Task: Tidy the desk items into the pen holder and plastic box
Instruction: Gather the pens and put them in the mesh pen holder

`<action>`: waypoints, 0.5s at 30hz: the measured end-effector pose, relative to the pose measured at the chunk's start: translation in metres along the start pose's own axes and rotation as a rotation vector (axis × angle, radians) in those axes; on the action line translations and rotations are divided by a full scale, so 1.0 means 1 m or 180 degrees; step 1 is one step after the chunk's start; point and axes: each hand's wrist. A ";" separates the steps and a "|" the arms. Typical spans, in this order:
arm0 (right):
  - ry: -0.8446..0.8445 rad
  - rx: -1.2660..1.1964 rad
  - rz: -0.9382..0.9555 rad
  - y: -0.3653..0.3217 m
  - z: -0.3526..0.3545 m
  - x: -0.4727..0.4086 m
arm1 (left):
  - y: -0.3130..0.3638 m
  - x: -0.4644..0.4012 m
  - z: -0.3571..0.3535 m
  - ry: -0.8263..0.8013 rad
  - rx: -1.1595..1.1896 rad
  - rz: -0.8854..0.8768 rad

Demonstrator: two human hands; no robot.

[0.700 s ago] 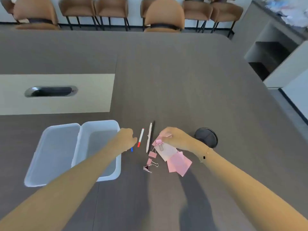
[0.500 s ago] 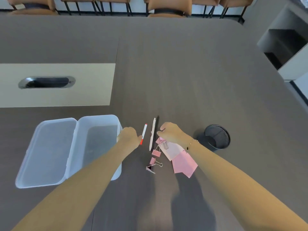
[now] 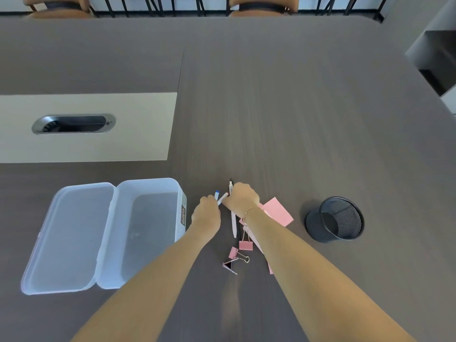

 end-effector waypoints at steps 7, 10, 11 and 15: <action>-0.0051 0.1045 0.0373 0.002 -0.014 0.008 | -0.009 0.004 0.016 0.0052 -0.0004 -0.0072; -0.0092 0.1176 0.0475 0.002 -0.017 0.011 | -0.011 0.007 0.018 0.0069 0.0031 0.0087; -0.0108 0.1142 0.0482 0.002 -0.017 0.013 | -0.011 0.009 0.019 0.0056 0.0037 0.0111; -0.0092 0.0200 0.0311 0.003 -0.009 0.027 | -0.015 0.017 0.028 0.0129 0.0615 0.0207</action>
Point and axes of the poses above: each hand's wrist, its own x-axis away from the middle knuckle, its own z-axis out of the back of the hand, y = z × x, and after that the axes turned 14 degrees about -x, right-handed
